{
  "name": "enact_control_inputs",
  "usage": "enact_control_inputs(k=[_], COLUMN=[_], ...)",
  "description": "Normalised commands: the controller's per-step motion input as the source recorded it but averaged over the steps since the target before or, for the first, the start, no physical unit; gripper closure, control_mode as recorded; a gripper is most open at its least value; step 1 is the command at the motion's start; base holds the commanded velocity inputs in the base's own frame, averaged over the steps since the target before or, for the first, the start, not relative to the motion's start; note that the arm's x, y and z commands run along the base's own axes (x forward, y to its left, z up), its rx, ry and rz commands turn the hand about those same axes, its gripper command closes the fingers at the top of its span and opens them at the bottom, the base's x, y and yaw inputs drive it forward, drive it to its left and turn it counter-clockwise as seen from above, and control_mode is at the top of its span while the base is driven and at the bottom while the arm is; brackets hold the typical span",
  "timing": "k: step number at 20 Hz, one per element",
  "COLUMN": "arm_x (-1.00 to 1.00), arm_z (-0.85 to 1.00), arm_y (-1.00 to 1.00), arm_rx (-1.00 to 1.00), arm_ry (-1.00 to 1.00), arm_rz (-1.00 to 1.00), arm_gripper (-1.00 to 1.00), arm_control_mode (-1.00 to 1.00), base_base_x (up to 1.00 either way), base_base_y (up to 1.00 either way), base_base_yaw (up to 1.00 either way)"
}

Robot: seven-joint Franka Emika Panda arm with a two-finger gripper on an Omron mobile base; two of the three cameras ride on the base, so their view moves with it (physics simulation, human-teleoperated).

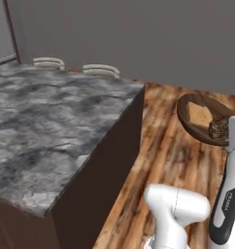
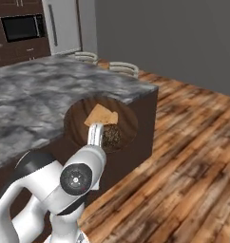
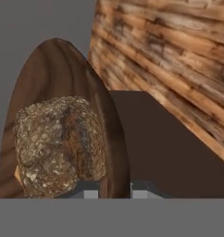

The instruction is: Pick up the heated bread from the toaster oven and place it in the bowl. Then move the bread bowl to the dining counter.

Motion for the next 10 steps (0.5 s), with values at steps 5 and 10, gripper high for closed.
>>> enact_control_inputs(k=[5, 10], arm_x=[0.00, 0.00], arm_z=[0.00, 0.00], arm_y=[0.00, 0.00], arm_rx=[0.00, 0.00], arm_ry=[0.00, 0.00], arm_rz=[0.00, 0.00], arm_gripper=[1.00, 1.00], arm_control_mode=[1.00, 1.00], base_base_x=[1.00, 1.00], base_base_y=[-0.44, -0.75], base_base_yaw=[0.24, 0.08])
